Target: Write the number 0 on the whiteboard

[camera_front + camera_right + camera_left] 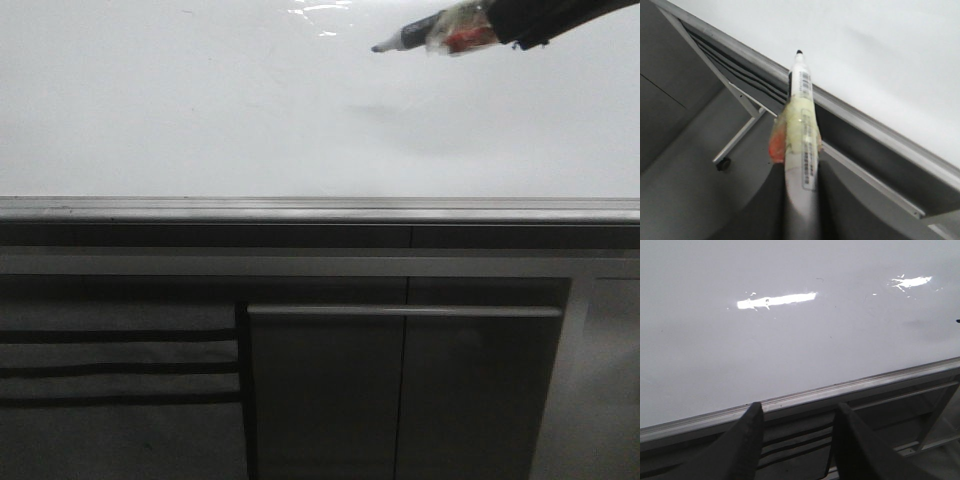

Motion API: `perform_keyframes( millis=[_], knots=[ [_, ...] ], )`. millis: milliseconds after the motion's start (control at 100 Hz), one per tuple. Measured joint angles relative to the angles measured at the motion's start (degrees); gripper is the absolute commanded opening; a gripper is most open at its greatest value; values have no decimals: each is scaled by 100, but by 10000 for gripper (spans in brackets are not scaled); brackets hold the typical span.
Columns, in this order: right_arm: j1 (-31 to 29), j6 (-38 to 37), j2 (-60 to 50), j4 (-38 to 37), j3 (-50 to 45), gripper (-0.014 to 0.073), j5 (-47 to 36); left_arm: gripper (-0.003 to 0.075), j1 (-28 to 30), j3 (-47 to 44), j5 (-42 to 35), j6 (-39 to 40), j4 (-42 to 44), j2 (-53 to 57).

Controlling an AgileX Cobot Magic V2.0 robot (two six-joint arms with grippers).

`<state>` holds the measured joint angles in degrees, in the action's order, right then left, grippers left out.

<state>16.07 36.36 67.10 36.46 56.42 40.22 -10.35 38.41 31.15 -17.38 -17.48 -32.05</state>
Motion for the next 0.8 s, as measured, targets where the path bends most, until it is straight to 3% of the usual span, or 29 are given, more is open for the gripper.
perform_keyframes(
  millis=[120, 230, 570, 800],
  knots=[
    [560, -909, 198, -808, 223, -13, -255, 294, 0, 0, 0, 0, -11, 0],
    [524, -1266, 620, -1066, 475, -13, -219, 294, 0, 0, 0, 4, -11, 0],
    [420, -1367, 2077, -1219, 1770, -13, 140, 294, 0, 0, 0, 13, -11, 0],
    [312, -1346, 2707, -1252, 2021, -13, 1275, 294, 0, 0, -21, 17, -1, 0]
  ],
)
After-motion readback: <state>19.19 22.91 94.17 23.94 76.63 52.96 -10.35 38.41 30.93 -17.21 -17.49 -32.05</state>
